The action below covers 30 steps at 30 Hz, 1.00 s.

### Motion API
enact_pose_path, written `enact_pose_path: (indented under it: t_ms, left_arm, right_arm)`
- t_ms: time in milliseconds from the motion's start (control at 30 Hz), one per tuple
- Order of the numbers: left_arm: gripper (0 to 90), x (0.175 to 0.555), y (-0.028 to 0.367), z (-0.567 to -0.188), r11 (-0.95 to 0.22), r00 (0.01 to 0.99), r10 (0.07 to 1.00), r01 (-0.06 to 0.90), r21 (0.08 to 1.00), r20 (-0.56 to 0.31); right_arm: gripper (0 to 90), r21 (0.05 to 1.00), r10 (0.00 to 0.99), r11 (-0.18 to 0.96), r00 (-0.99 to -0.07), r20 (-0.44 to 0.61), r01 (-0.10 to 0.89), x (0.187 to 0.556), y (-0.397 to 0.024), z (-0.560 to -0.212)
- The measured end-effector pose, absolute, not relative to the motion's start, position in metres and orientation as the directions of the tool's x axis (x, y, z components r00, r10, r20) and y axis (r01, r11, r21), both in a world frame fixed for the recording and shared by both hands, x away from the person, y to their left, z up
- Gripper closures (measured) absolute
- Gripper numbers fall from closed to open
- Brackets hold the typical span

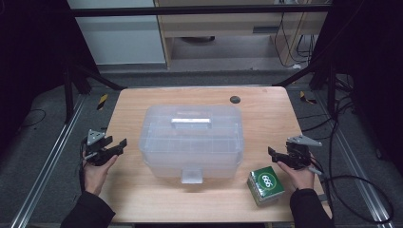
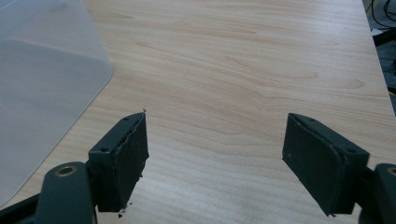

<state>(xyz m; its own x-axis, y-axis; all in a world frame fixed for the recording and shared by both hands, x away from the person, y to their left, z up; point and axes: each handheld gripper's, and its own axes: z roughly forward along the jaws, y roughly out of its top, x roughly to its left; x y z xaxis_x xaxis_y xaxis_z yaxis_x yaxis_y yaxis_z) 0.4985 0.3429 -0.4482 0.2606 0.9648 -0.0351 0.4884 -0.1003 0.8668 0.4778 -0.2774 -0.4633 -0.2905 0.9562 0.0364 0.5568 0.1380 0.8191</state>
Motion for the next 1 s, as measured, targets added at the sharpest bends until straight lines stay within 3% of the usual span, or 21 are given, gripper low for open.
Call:
enact_pose_path:
  t_ms: [200, 1000]
  left_arm:
    - [40.8, 0.497, 0.340, -0.439, -0.118, 0.311, 0.950, 0.458, 0.881, -0.035]
    - [28.0, 0.487, 0.331, -0.374, -0.224, 0.440, 0.896, 0.339, 0.914, 0.057]
  right_arm:
    - [23.0, 0.816, 0.950, 0.152, -0.310, 0.035, 0.557, 0.471, -0.274, -0.461]
    - [26.7, 0.830, 0.938, 0.191, -0.345, 0.002, 0.524, 0.467, -0.259, -0.450]
